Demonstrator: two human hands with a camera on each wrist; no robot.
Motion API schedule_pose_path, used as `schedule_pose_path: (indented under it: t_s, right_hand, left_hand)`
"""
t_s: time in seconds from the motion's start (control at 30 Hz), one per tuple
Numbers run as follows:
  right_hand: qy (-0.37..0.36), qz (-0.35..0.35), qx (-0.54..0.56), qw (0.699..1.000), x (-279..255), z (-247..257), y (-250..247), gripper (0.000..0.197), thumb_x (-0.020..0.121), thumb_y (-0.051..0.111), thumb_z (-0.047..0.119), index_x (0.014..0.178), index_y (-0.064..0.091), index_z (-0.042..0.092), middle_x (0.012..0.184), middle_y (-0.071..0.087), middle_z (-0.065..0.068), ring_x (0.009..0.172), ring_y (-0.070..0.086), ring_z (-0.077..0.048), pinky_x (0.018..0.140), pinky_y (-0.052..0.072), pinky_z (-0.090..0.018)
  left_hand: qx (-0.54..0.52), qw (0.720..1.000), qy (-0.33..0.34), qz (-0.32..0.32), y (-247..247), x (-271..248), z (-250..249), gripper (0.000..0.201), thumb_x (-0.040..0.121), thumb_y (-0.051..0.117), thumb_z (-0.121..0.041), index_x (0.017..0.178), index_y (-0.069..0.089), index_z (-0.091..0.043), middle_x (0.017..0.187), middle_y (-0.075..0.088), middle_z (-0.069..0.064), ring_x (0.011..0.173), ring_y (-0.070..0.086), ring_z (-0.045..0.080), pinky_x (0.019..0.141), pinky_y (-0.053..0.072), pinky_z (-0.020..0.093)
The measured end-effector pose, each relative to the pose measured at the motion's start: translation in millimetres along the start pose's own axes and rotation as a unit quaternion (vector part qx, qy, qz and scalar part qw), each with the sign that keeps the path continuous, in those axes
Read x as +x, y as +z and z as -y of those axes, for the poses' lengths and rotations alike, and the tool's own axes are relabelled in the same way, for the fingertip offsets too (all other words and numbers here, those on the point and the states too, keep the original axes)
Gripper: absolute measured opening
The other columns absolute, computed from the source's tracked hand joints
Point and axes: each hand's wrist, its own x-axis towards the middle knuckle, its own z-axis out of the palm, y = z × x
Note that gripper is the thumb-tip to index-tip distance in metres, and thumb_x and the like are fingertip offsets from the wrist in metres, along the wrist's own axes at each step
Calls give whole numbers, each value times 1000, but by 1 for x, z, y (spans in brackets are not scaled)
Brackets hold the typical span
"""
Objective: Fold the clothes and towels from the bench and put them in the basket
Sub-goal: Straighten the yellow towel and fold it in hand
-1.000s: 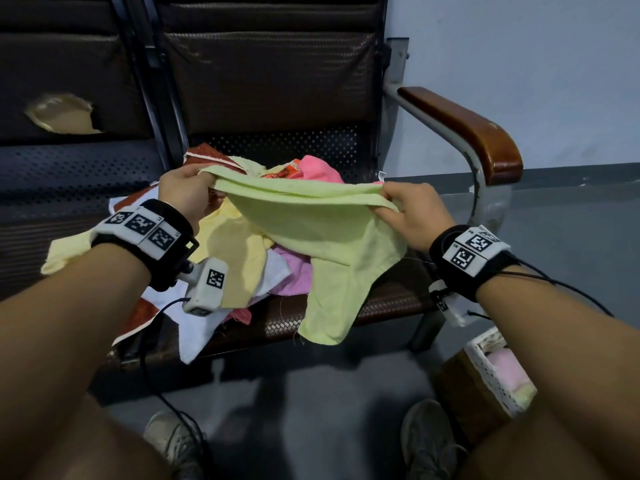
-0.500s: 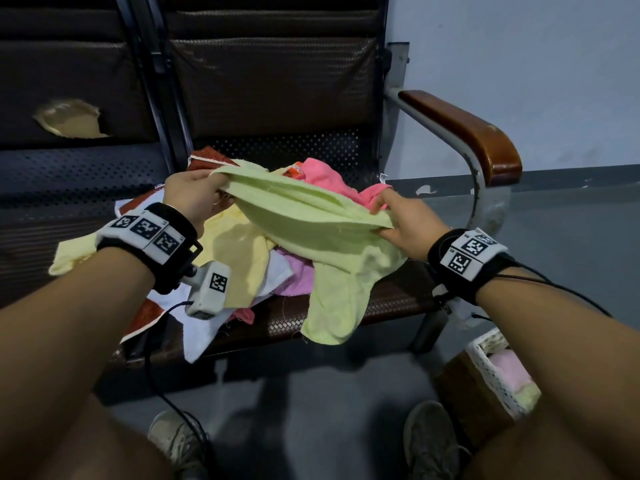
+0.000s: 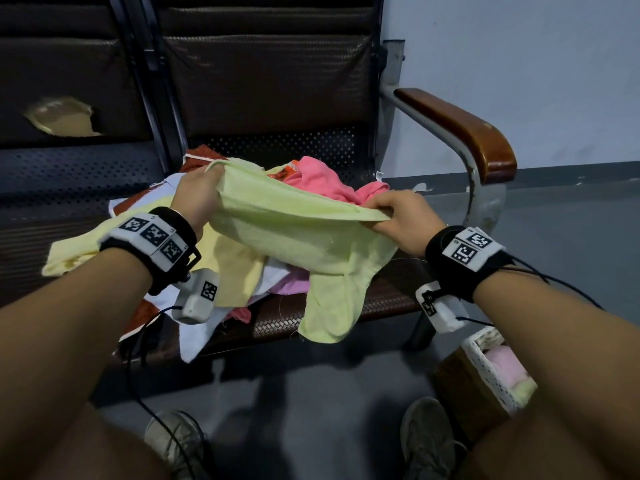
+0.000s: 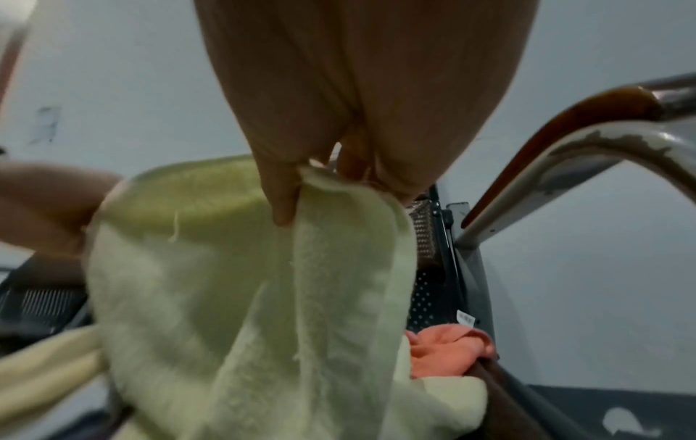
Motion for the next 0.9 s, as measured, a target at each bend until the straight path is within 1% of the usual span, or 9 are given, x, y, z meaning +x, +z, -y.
schedule_pose_path:
  t_s: [0.1, 0.17, 0.23, 0.3, 0.47, 0.53, 0.63, 0.73, 0.9]
  right_hand:
    - [27, -34, 78, 996, 4, 2, -5, 18, 81, 83, 21, 83, 67, 13, 101, 74, -8, 98, 68, -28, 90, 54, -48]
    - [31, -57, 77, 995, 4, 1, -9, 18, 84, 79, 26, 81, 68, 12, 96, 74, -10, 95, 68, -31, 87, 55, -52]
    - [30, -60, 64, 996, 2, 2, -12, 15, 92, 70, 29, 88, 76, 16, 91, 75, -8, 91, 67, -30, 83, 56, -49]
    - [21, -60, 48, 997, 1, 2, -14, 20, 98, 62, 29, 95, 78, 17, 86, 74, -8, 83, 67, -26, 78, 55, -43]
    - [37, -111, 112, 987, 9, 7, -28, 16, 94, 66, 15, 102, 78, 22, 96, 75, 8, 95, 68, -10, 89, 53, -28]
    - [56, -153, 157, 974, 16, 9, -37, 17, 89, 70, 12, 86, 75, 28, 83, 73, 12, 82, 68, -5, 80, 54, -24]
    - [63, -175, 177, 966, 24, 19, -55, 22, 87, 74, 23, 69, 64, 27, 63, 64, 17, 59, 56, 2, 60, 46, -17]
    - [32, -163, 120, 979, 31, 32, -77, 21, 94, 66, 30, 74, 61, 27, 72, 64, 10, 65, 55, -5, 65, 46, -26]
    - [46, -118, -17, 992, 39, 54, -115, 17, 97, 48, 16, 92, 62, 24, 86, 63, 1, 80, 59, -20, 66, 41, -29]
  left_hand:
    - [-12, 1000, 17, -17, 1, 4, -3, 28, 98, 49, -8, 123, 62, -4, 116, 64, 19, 107, 59, 36, 91, 46, 39]
    - [-18, 1000, 14, -8, 4, 4, -7, 26, 100, 49, -21, 116, 64, -8, 115, 64, 18, 112, 59, 37, 96, 45, 42]
    - [24, 999, 33, -4, 5, 5, -11, 18, 98, 50, -30, 87, 61, -22, 90, 62, 1, 84, 62, 21, 86, 45, 38]
    - [5, 999, 31, 8, 5, 5, -16, 23, 98, 51, -30, 76, 53, -21, 78, 52, 1, 68, 50, 16, 73, 38, 33]
    - [-87, 996, 24, 26, 6, -3, -38, 25, 97, 57, -29, 75, 58, -17, 75, 58, 2, 70, 57, 17, 67, 42, 29]
    - [-108, 991, 26, 72, 3, -8, -50, 13, 86, 61, -27, 84, 65, -15, 84, 60, 4, 77, 58, 21, 70, 44, 34]
    - [-80, 981, 70, 165, -6, -13, -66, 37, 66, 52, -12, 101, 64, -10, 93, 64, 7, 76, 61, 18, 62, 47, 27]
    - [-3, 978, 133, 159, -13, -12, -82, 28, 78, 65, 2, 101, 68, -15, 84, 71, -2, 62, 66, 6, 50, 48, 20]
    - [59, 972, 213, 78, -26, -6, -109, 20, 83, 78, -32, 92, 74, -15, 81, 73, 2, 70, 68, 14, 56, 54, 27]
